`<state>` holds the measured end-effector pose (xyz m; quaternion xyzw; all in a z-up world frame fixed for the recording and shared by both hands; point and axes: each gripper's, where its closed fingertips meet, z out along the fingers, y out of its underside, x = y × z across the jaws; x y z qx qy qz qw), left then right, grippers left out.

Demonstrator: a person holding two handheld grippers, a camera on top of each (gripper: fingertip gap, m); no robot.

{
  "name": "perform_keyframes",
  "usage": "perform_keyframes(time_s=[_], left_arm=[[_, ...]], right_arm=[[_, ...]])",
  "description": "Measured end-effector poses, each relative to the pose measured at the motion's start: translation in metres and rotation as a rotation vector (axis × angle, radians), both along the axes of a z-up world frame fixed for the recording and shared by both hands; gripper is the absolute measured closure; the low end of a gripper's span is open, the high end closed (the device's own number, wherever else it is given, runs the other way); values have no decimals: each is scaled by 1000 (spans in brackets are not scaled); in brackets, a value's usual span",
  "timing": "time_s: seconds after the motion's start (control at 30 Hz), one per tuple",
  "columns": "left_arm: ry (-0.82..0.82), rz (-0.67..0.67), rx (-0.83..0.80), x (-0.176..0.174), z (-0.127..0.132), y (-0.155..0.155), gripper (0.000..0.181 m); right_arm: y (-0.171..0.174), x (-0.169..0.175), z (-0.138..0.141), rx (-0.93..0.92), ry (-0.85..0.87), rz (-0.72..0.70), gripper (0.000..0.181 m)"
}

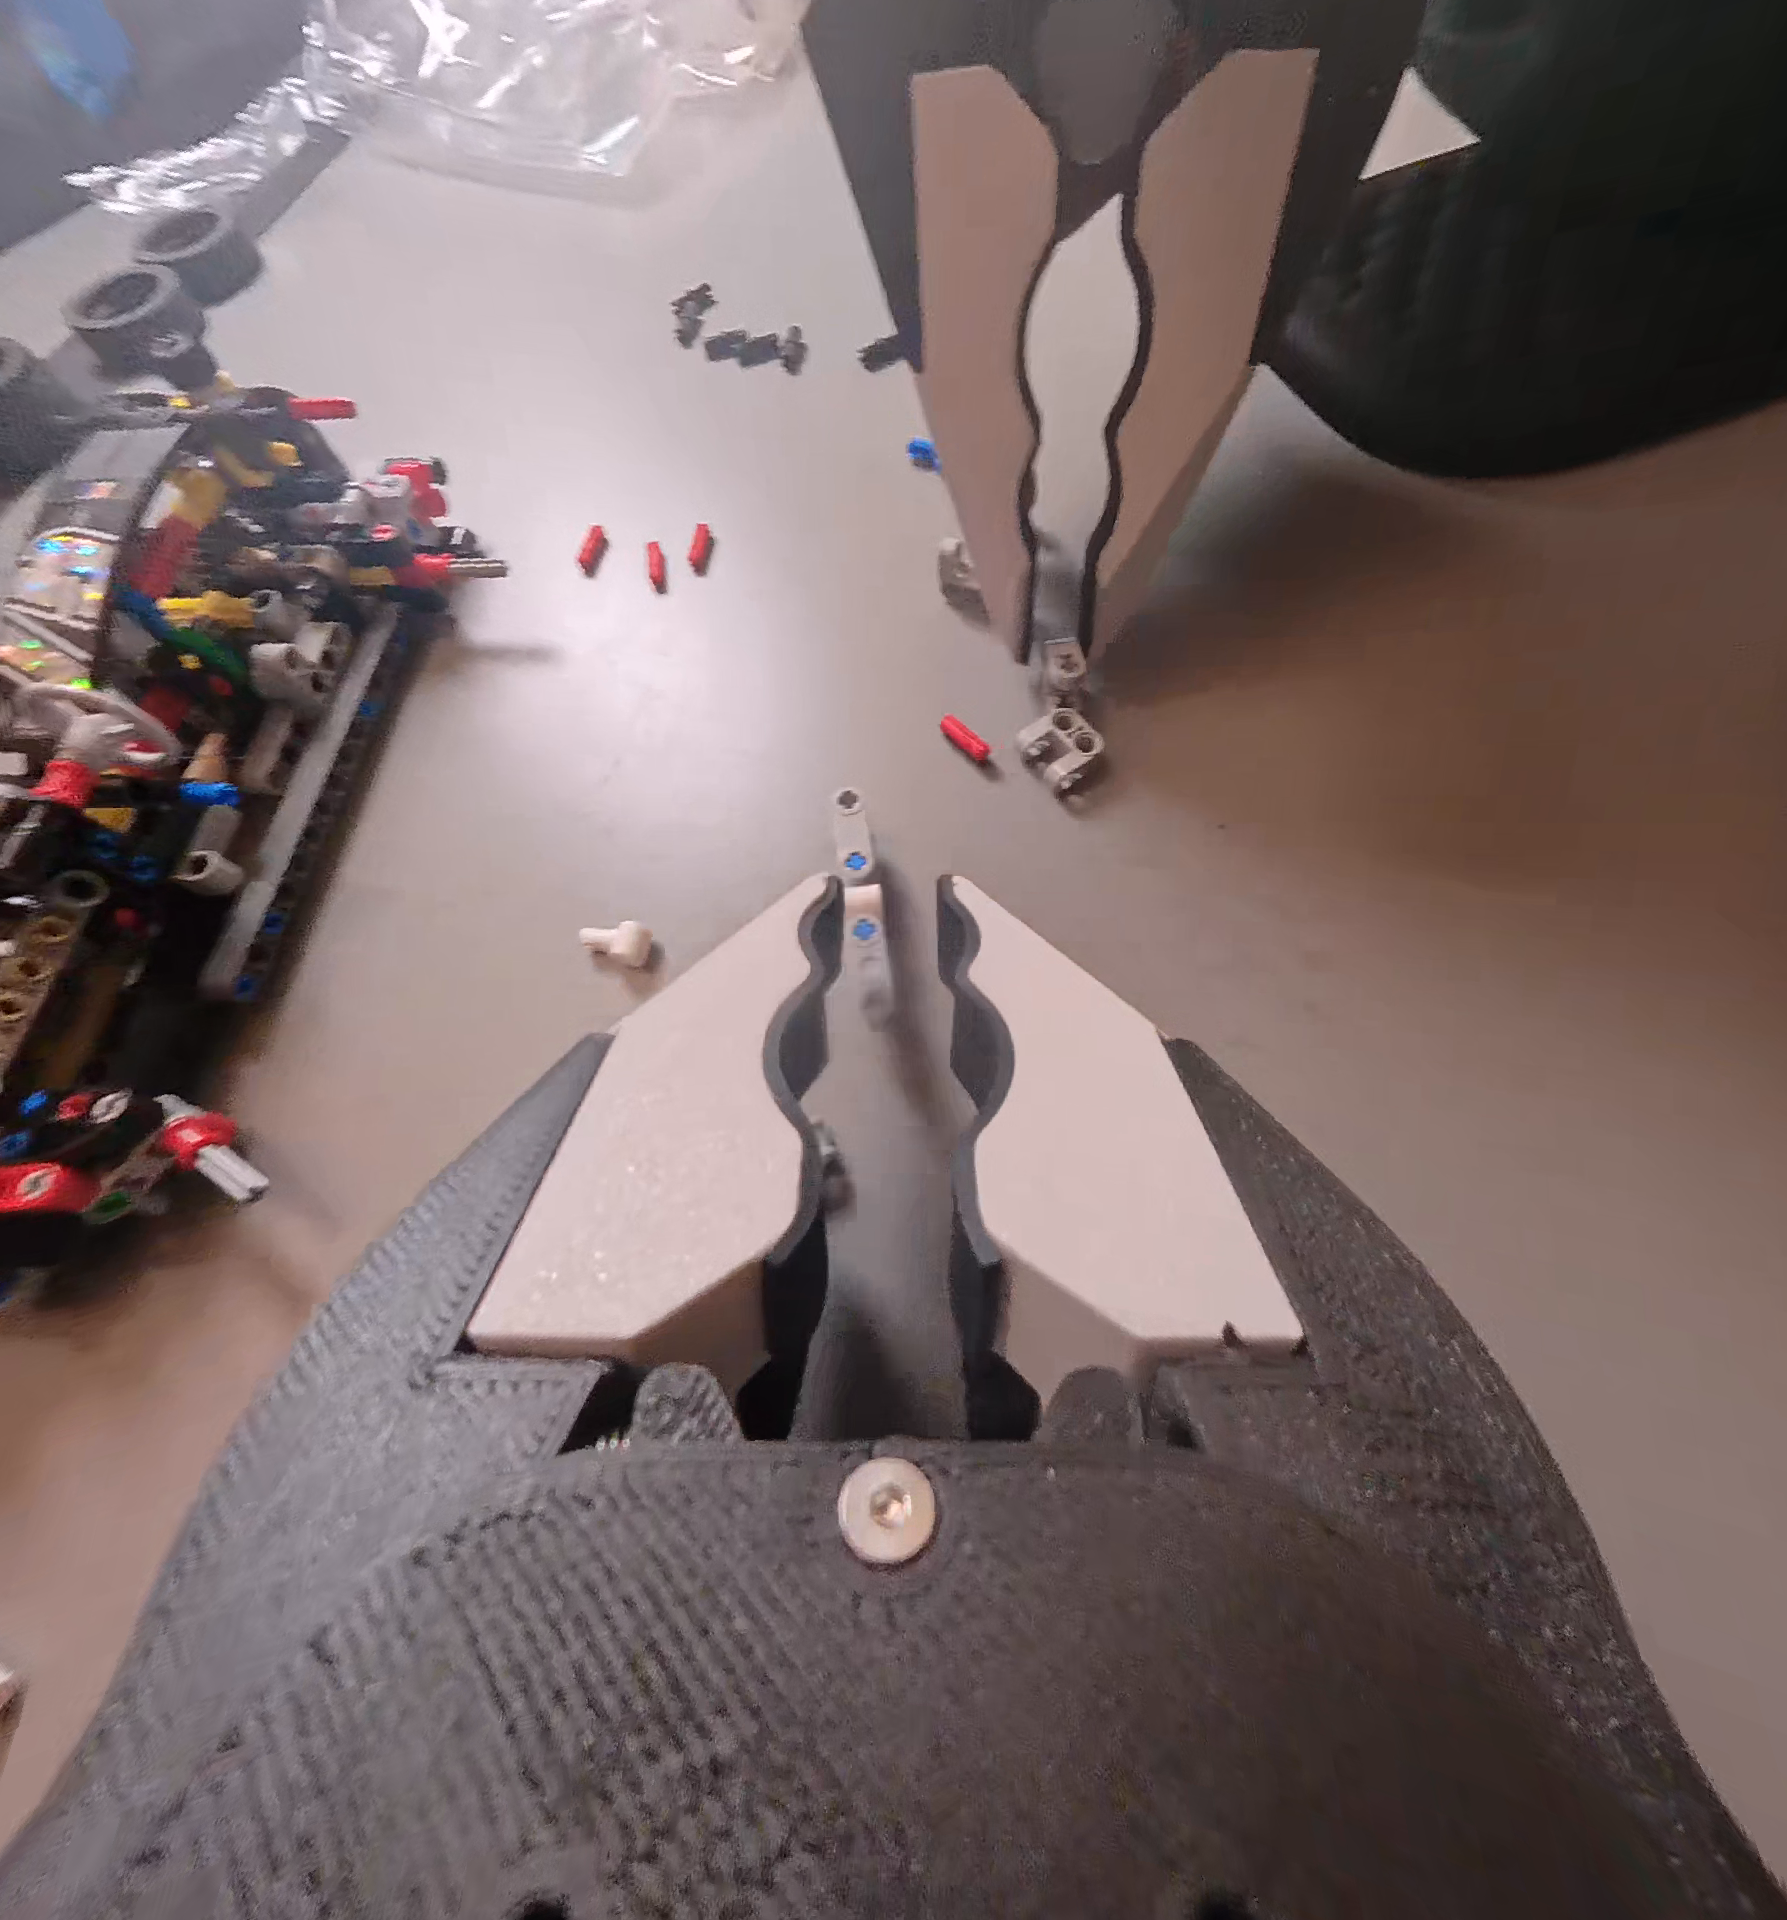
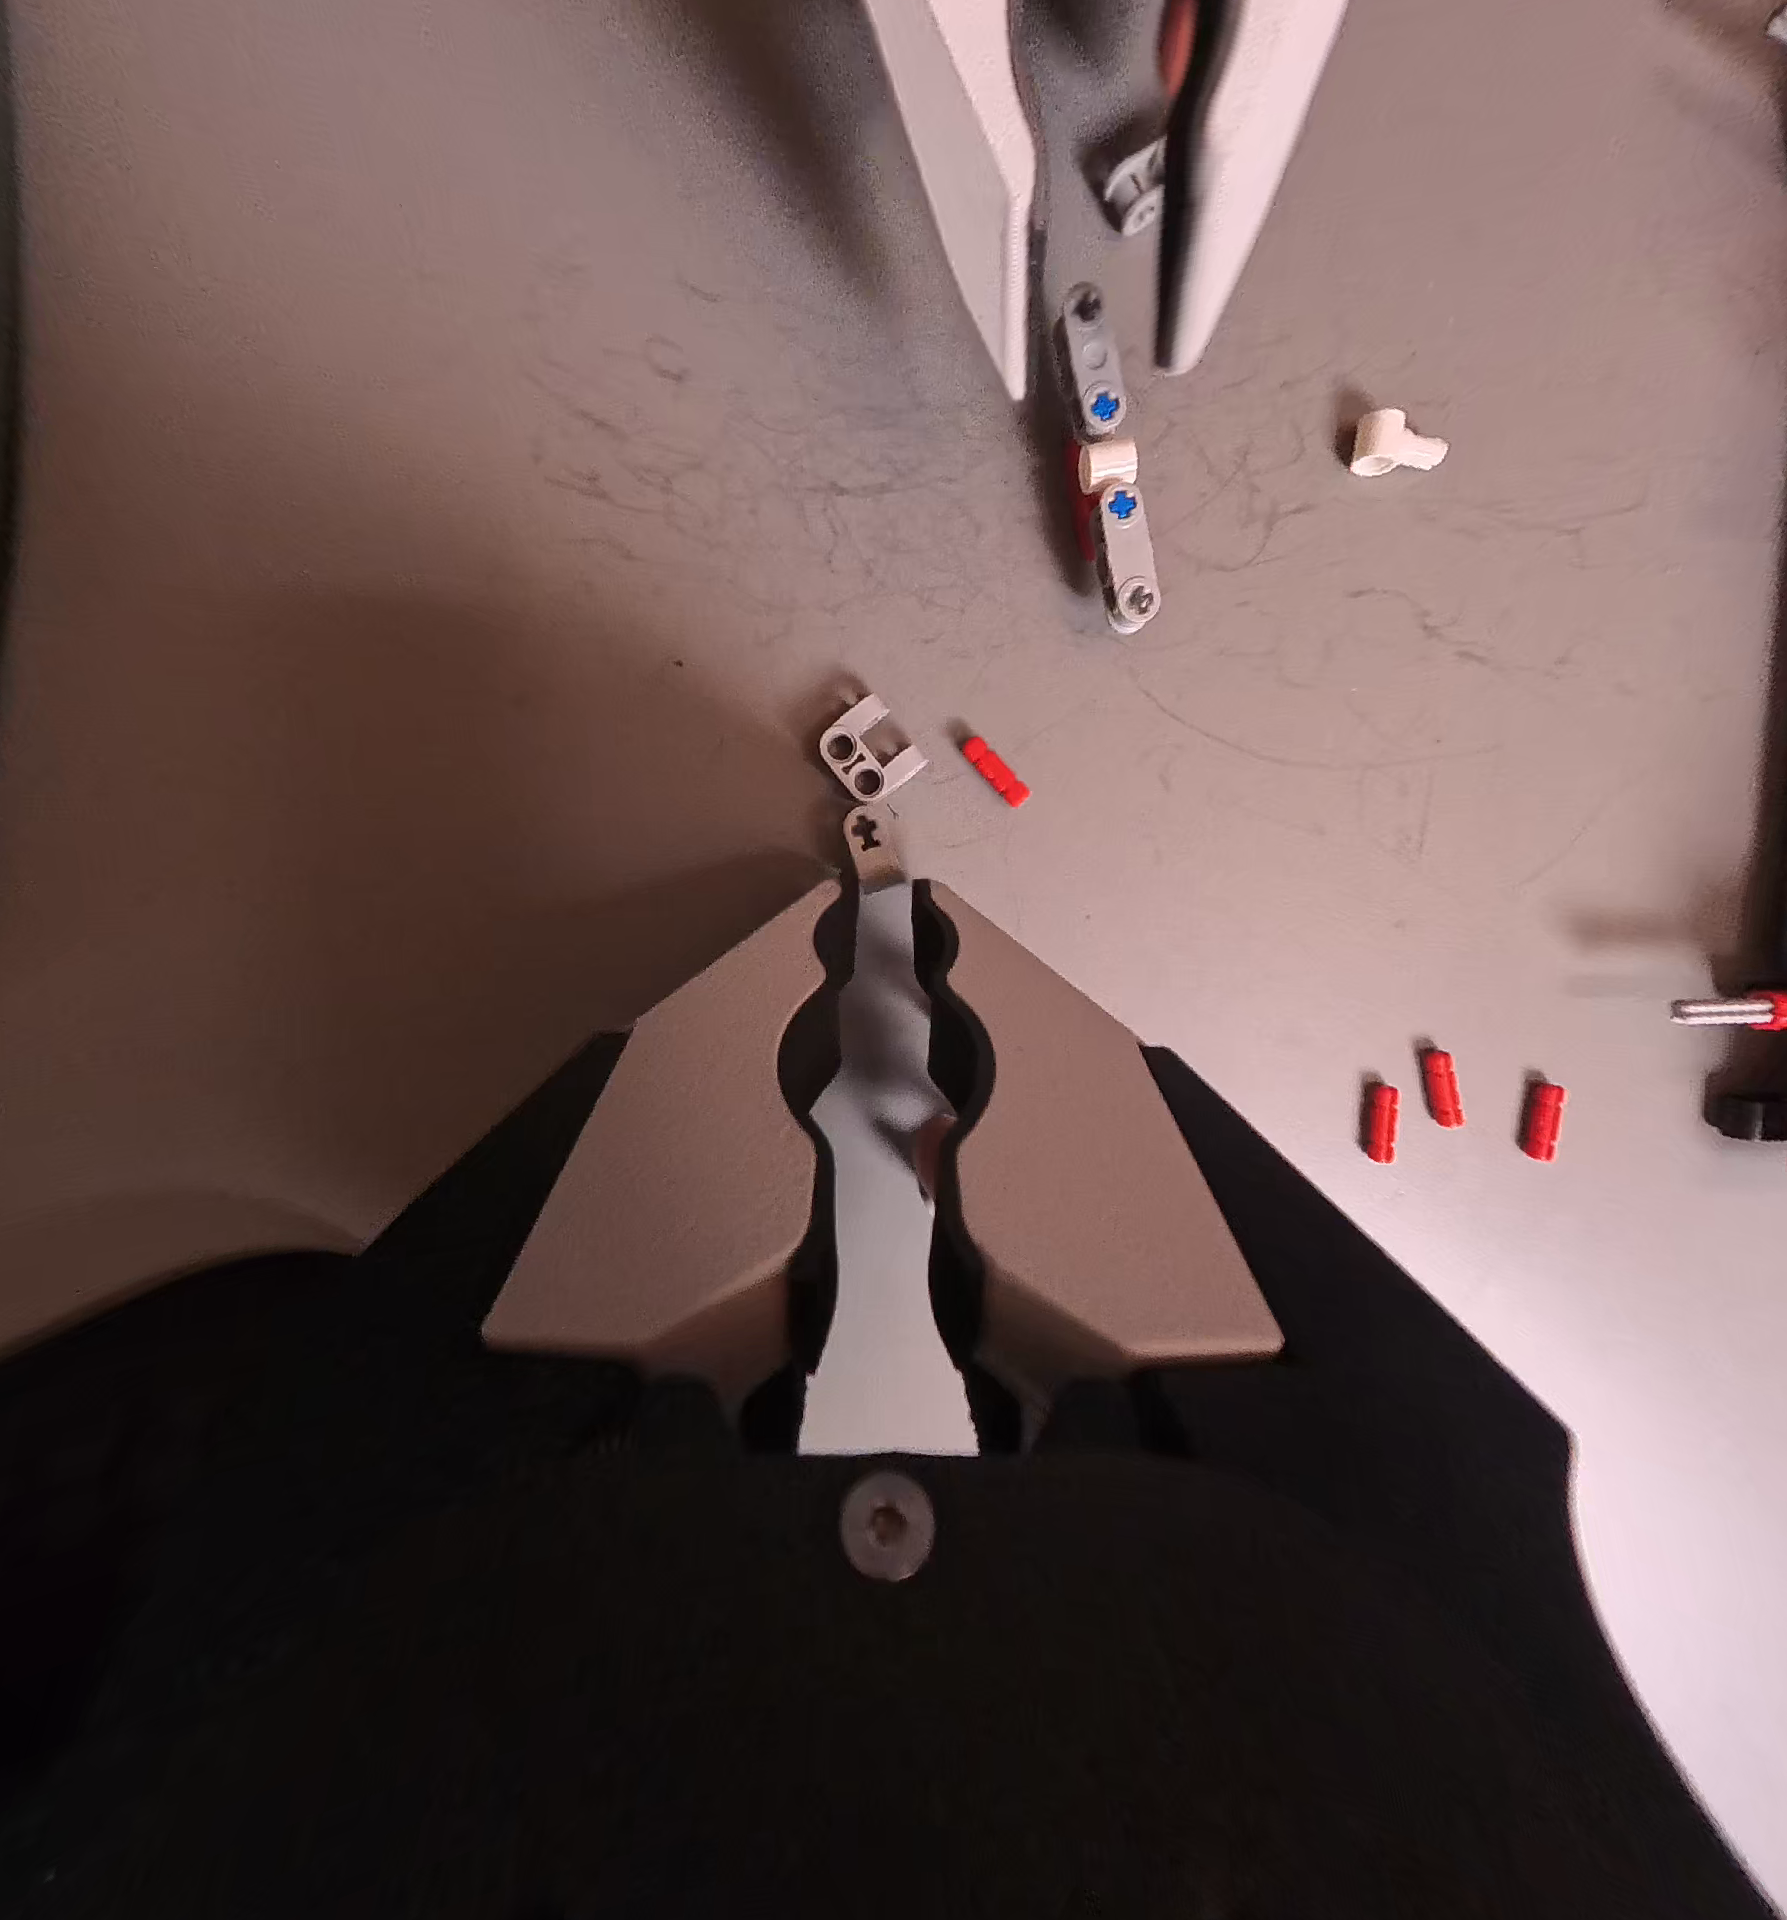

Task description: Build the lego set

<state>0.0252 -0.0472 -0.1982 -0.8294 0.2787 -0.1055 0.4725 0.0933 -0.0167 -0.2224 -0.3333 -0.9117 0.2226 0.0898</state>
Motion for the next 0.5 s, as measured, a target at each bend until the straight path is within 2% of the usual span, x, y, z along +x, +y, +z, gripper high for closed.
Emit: perform_keyframes(time_s=[0.1,0.2,0.33,0.47,0.5], left_arm=[[30,32,-31,-7,-7,2,154],[67,29,-82,-6,-18,5,150],[150,20,-68,-4,-21,11,155],[200,2,-51,-4,-23,10,175],[209,2,-45,-6,-23,11,175]], right_arm=[[-2,0,5,-20,19,7,181],[5,-5,19,-43,75,-22,181],[9,-6,21,-33,96,-29,181],[8,-11,13,-20,89,-35,181],[8,-13,13,-17,91,-41,181]])
